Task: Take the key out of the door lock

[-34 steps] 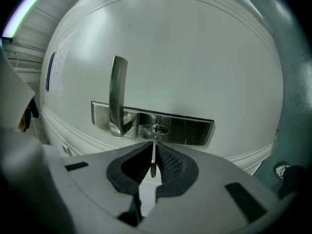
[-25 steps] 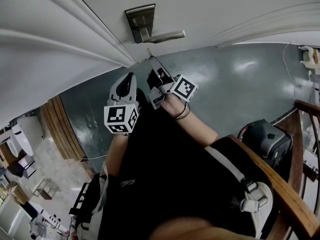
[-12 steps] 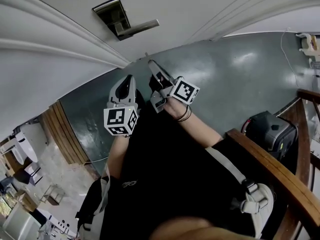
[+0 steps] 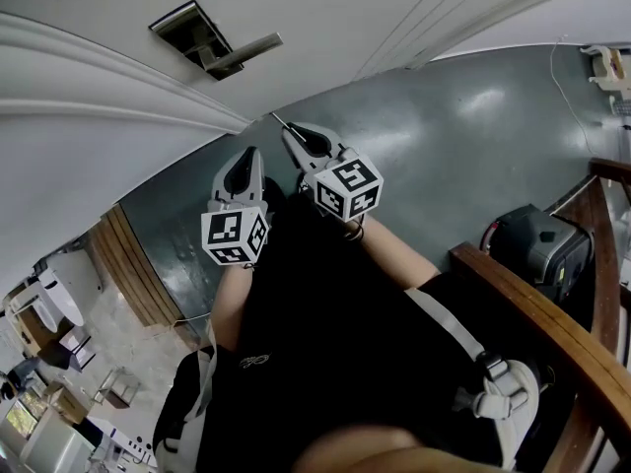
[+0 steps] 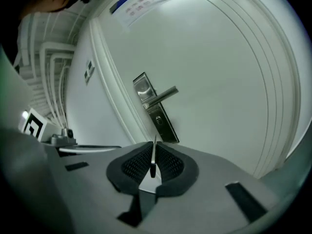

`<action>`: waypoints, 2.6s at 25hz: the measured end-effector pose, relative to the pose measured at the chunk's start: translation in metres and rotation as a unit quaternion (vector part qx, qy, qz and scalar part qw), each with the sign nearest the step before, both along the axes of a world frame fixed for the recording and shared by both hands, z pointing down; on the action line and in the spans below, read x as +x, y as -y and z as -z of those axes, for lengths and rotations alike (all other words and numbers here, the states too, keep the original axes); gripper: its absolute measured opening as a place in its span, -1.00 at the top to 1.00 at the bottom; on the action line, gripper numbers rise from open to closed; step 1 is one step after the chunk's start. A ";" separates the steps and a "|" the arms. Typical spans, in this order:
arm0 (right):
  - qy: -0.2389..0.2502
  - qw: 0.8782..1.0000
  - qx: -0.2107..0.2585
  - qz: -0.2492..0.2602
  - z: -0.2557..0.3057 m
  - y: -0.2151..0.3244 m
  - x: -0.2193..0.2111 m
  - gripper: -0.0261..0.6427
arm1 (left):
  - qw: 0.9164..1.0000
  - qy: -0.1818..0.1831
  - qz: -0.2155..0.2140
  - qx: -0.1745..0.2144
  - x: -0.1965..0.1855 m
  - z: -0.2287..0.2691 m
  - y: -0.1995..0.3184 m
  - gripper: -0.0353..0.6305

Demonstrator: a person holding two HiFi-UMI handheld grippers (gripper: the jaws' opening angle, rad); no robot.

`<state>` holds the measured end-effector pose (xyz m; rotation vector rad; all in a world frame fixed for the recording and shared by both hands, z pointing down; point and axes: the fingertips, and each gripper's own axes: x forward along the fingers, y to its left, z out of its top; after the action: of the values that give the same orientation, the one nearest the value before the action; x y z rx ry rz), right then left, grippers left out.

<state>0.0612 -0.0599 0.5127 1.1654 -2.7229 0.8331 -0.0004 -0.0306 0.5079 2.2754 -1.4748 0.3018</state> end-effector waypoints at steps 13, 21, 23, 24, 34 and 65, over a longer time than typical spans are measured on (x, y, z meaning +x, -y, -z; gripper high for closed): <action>-0.100 0.990 0.083 0.051 0.022 -0.010 -0.019 0.83 | 0.999 -0.004 0.046 -0.005 -0.029 0.007 -0.005 0.81; -0.116 0.984 0.130 0.043 0.055 -0.006 -0.039 0.83 | 0.998 -0.008 0.066 0.013 -0.065 0.020 -0.003 0.81; -0.121 0.982 0.138 0.041 0.059 -0.006 -0.045 0.83 | 0.998 -0.011 0.067 0.020 -0.073 0.025 -0.001 0.81; -0.126 0.981 0.143 0.040 0.061 -0.006 -0.049 0.83 | 0.997 -0.013 0.066 0.025 -0.078 0.029 0.001 0.81; -0.120 0.972 0.203 -0.010 0.114 0.007 -0.083 0.83 | 0.991 -0.036 0.054 0.121 -0.127 0.110 0.012 0.81; -0.101 0.950 0.291 -0.046 0.194 0.008 -0.091 0.83 | 0.971 -0.031 0.048 0.232 -0.139 0.195 0.012 0.81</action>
<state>-0.0303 -0.0674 0.3187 1.3742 -2.8285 -0.1154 -0.1390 -0.0426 0.3130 2.5197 -1.7609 -0.1630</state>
